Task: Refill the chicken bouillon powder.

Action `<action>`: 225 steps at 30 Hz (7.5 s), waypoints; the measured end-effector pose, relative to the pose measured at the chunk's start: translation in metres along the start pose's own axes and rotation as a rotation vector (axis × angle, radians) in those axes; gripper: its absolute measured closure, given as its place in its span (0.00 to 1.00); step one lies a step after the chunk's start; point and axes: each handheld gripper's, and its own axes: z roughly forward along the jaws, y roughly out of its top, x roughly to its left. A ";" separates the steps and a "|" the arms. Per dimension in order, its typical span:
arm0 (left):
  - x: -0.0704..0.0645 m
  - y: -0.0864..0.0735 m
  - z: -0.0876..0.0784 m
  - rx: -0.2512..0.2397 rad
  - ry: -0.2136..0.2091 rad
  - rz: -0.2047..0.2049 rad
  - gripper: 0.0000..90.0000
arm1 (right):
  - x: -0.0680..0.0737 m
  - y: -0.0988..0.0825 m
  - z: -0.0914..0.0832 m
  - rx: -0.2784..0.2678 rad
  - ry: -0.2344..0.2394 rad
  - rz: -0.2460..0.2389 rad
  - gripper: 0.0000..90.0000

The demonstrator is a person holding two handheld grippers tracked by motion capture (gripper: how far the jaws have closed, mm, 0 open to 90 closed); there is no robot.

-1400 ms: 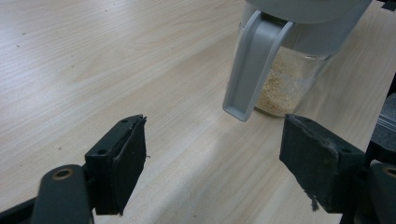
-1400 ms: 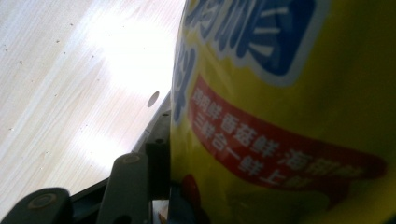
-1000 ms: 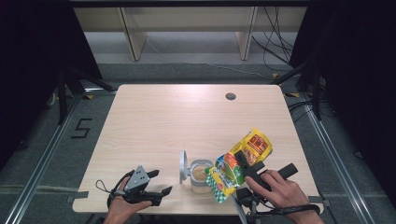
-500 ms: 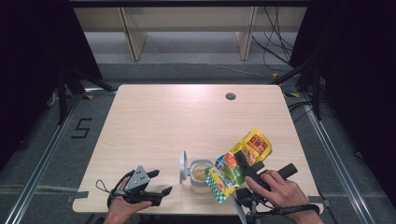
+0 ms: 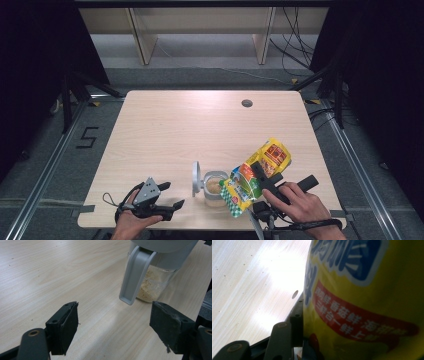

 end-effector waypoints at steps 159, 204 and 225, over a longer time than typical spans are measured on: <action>-0.001 0.001 -0.001 -0.020 -0.005 -0.013 0.25 | 0.003 0.003 0.001 0.011 -0.001 -0.014 0.60; 0.000 0.001 0.000 -0.021 -0.011 -0.009 0.25 | 0.006 0.003 0.004 -0.005 0.013 -0.016 0.61; -0.002 0.001 0.001 -0.018 -0.014 -0.013 0.25 | 0.006 0.002 0.003 0.011 0.012 -0.008 0.61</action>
